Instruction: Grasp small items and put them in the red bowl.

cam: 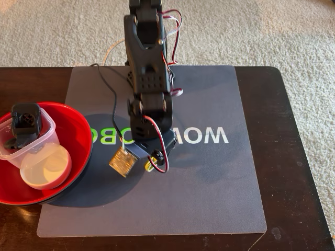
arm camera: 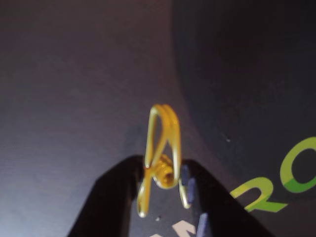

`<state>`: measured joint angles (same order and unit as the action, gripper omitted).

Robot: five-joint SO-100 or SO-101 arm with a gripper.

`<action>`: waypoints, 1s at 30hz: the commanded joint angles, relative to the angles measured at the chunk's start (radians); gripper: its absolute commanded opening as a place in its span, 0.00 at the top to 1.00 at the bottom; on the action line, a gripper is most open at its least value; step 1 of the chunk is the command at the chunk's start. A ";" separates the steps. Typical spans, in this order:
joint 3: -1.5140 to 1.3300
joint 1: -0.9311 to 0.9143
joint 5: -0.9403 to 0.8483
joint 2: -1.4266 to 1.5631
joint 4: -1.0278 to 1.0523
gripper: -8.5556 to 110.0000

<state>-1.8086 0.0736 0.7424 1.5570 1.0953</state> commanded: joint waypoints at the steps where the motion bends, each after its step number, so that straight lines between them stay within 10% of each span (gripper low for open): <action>1: 0.023 -0.009 -0.006 0.175 0.003 0.93; 10: 0.167 -0.227 -0.057 0.364 0.009 0.93; 22: 0.518 -0.653 -0.048 -0.114 -0.009 0.92; 30: 0.669 -0.680 0.101 -0.259 0.002 0.66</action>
<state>-1.2333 -0.6044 0.8253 1.2855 1.0937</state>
